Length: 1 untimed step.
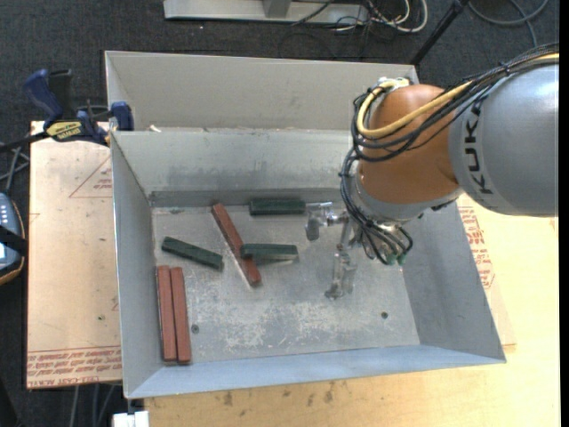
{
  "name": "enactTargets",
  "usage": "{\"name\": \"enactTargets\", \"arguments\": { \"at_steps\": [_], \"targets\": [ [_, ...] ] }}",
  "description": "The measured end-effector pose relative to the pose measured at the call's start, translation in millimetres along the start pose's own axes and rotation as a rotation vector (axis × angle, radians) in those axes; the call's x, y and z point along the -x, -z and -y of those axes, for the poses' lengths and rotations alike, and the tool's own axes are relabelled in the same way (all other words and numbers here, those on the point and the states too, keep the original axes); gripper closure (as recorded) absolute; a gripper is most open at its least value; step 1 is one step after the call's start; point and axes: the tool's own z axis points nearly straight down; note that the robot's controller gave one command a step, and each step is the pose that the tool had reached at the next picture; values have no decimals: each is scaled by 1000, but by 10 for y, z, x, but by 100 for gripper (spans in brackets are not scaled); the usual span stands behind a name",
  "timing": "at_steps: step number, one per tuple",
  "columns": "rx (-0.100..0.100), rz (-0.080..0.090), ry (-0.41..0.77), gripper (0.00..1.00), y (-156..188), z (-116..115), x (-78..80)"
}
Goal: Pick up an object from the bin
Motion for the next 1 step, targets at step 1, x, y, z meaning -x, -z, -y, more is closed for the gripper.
{"name": "enactTargets", "arguments": {
  "at_steps": [1],
  "targets": [
    [0,-9,39,0,-456,-470,252]
  ]
}}
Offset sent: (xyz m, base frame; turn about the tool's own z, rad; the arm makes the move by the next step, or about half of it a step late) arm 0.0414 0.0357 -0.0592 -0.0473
